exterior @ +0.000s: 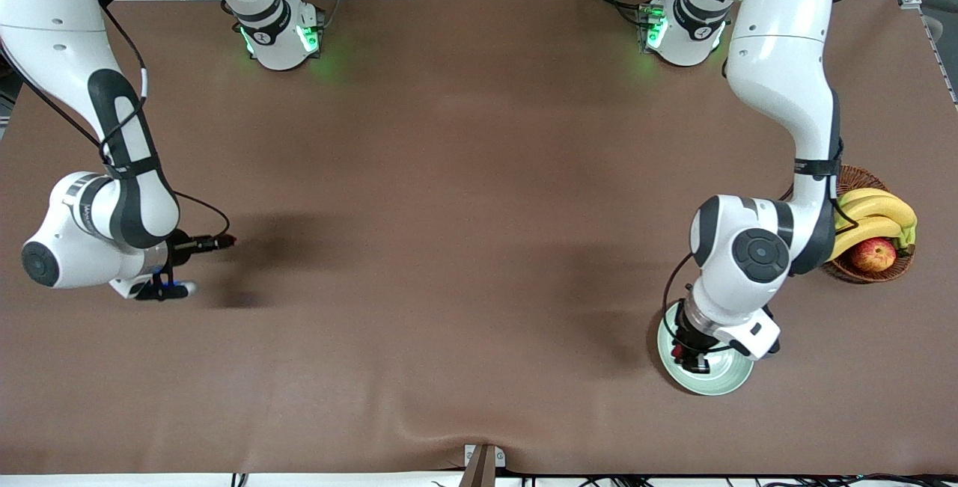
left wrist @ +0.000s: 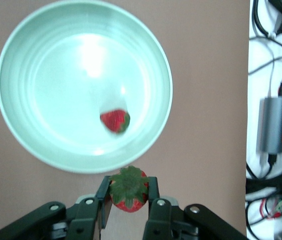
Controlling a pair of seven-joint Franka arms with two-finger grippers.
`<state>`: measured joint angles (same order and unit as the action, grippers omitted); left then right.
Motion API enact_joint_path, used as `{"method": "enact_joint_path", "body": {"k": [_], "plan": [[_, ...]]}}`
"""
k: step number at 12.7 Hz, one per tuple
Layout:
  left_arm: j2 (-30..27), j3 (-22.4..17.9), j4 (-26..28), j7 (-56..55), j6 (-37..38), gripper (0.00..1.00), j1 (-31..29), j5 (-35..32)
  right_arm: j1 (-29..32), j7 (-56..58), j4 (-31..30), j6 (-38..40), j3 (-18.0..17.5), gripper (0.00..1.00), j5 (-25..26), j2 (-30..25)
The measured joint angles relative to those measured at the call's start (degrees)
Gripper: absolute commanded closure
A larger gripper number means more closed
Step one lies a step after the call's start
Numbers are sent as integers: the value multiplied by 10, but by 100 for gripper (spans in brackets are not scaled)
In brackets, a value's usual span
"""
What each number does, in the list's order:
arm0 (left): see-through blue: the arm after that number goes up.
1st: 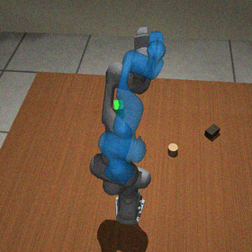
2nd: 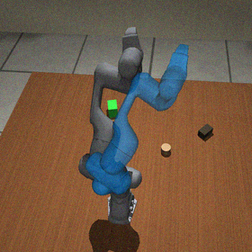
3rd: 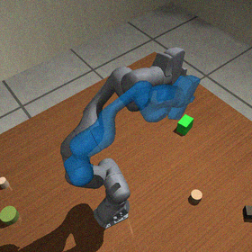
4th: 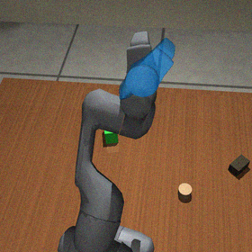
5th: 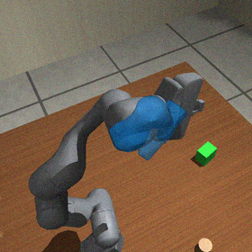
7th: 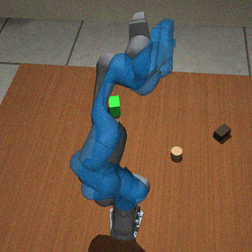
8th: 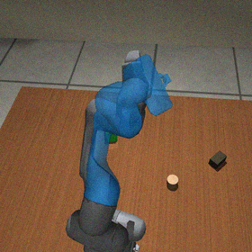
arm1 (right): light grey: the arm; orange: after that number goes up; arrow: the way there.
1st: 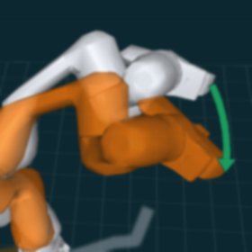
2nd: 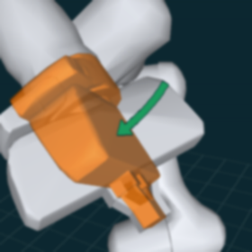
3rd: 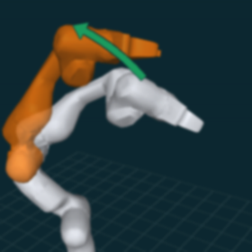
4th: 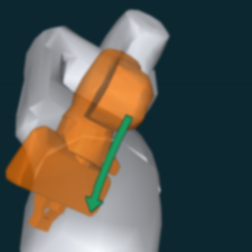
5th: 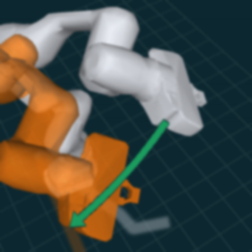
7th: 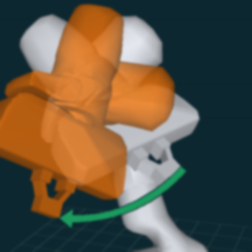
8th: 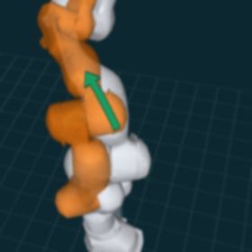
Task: Collect all strawberries into plate
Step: 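Carry the strawberry to the green plate and open the left gripper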
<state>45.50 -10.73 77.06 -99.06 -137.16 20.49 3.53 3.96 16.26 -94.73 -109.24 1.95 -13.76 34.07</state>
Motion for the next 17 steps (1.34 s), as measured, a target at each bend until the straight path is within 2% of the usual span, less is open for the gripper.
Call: {"method": "enact_joint_path", "body": {"k": [2, 4, 5, 6, 7, 10, 12, 16, 17], "plan": [[8, 0, 1, 9, -7, 100, -12, 0, -31, -1, 24, -24, -11, 100, -60, -4], [16, 1, 2, 21, -11, 100, -21, 0, -77, -2, 25, -63, -13, 100, -142, -3], [17, 1, 3, 25, -11, 80, -25, 0, -101, -4, 24, -71, -14, 100, -168, -2], [19, 1, 4, 27, -11, 6, -29, 0, -126, -18, 24, -75, -14, 100, -184, 0], [20, 1, 5, 29, -11, 0, -32, 0, -157, -47, 24, -83, -15, 100, -195, 1], [21, 1, 7, 30, -11, 0, -33, 0, -272, -184, 23, -167, -16, 100, -201, 6], [21, 4, 7, 30, -13, 0, -31, 0, -327, -224, 21, -199, -15, 100, -201, 15], [13, 19, 6, 30, -11, 0, -8, 0, -351, -226, 18, -203, -14, 100, -201, 50], [10, 20, 6, 29, -8, 0, 8, 0, -357, -226, 18, -208, -14, 94, -201, 61]]}}
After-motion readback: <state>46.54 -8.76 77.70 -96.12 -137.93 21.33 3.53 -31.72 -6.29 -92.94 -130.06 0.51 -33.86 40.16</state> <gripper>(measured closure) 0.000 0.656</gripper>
